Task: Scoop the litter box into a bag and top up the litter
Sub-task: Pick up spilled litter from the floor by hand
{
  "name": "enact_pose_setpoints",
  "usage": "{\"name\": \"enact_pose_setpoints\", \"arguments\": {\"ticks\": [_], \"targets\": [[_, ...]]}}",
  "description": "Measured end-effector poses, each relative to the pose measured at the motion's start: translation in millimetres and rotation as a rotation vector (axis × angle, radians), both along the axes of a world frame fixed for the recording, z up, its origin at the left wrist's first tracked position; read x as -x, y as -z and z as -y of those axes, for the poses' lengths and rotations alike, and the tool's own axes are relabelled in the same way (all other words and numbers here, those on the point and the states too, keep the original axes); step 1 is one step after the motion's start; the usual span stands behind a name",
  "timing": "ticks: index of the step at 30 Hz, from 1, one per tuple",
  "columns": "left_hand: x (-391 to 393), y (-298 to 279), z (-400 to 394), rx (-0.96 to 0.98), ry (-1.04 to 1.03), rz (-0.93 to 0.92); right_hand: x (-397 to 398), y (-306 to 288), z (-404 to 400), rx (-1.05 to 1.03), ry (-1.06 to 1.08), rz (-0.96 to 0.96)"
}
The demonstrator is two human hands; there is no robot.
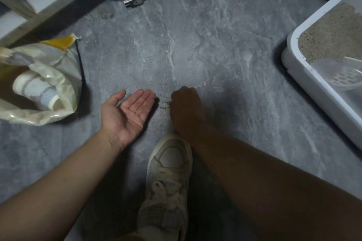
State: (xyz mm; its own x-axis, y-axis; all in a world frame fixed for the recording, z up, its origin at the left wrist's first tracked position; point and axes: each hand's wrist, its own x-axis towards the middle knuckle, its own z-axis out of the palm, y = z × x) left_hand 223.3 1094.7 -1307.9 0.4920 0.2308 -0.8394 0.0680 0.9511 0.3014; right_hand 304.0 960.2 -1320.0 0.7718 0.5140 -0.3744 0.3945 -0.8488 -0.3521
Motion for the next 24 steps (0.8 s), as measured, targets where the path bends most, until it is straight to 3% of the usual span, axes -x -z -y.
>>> {"name": "enact_pose_setpoints", "arguments": {"ticks": [4, 9, 17, 21, 24], "targets": [[-2.3, 1.0, -0.1, -0.007, 0.002, -0.007, -5.2, -14.1, -1.4, 0.043, -0.104, 0.104], [-5.4, 2.5, -1.1, -0.02, 0.015, -0.011, -1.4, -20.4, -9.8, 0.029, -0.153, 0.09], [-6.1, 2.9, -1.4, -0.033, 0.032, -0.032, 1.3, -18.2, -8.6, -0.092, 0.035, -0.013], [-8.8, 0.6, 5.6, -0.05, 0.104, -0.059, 22.6, -44.6, -21.1, -0.291, 0.097, -0.024], [-12.5, -4.9, 12.5, -0.027, 0.151, -0.05, 39.9, -60.7, -40.9, -0.271, 0.132, -0.19]]}}
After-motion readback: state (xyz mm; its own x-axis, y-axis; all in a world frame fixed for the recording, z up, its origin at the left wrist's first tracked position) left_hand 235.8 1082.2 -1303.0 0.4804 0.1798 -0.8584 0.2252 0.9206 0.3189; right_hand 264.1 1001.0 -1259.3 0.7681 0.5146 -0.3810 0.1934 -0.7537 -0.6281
